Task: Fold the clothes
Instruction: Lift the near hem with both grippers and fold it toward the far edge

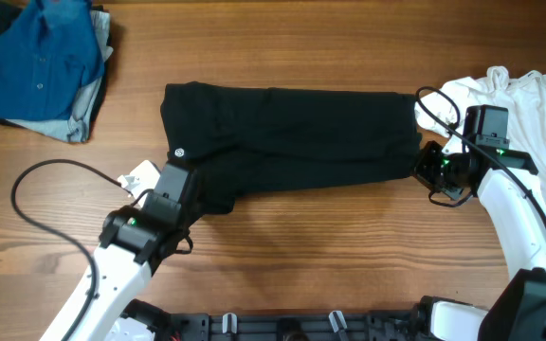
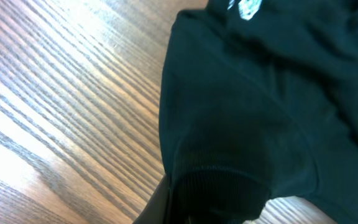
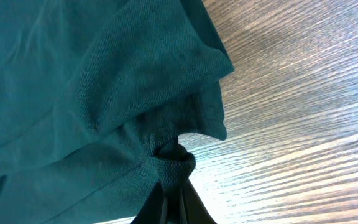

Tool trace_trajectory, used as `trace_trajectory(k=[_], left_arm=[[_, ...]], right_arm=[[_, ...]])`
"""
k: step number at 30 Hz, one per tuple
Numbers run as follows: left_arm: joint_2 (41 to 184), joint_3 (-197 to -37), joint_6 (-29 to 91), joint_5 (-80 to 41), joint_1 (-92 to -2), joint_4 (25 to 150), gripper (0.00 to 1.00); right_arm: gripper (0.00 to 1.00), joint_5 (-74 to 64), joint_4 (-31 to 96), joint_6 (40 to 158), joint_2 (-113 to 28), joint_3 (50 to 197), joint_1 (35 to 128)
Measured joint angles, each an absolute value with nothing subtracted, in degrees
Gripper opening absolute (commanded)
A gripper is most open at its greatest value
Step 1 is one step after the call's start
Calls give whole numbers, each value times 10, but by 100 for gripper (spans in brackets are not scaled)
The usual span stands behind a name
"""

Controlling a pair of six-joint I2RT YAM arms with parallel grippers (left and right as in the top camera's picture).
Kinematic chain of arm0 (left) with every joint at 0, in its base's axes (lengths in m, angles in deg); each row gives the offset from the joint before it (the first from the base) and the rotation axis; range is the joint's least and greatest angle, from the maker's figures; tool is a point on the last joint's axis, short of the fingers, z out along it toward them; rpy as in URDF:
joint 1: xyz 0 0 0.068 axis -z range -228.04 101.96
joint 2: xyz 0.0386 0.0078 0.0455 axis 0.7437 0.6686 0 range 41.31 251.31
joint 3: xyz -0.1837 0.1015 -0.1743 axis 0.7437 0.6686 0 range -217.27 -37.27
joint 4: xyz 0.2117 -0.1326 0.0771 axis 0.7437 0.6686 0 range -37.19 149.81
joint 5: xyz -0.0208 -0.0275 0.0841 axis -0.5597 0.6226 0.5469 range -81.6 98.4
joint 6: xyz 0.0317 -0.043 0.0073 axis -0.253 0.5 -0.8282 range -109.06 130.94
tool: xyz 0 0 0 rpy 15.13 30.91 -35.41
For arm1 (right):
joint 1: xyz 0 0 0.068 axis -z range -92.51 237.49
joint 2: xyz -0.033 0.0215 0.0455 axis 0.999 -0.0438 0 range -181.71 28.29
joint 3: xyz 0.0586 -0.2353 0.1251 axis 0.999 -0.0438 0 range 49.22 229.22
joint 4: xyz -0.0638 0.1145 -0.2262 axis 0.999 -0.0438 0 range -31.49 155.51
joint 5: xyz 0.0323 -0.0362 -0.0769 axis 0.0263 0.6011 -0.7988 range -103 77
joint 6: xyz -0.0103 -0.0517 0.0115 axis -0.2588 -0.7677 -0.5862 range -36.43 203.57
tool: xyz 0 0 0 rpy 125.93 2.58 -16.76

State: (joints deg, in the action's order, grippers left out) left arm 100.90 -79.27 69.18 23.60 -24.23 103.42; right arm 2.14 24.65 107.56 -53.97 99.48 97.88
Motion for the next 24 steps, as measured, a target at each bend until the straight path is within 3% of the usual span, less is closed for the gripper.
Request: trace_trajectory(k=[12,24], left_arm=[[977,-793,700,243,-216,1029,4],[1086,-794,700,265,-241,880,4]], right_arm=[[4,4,227,1082,-480,995,979],[4,2,218,1084,-479,995,979]])
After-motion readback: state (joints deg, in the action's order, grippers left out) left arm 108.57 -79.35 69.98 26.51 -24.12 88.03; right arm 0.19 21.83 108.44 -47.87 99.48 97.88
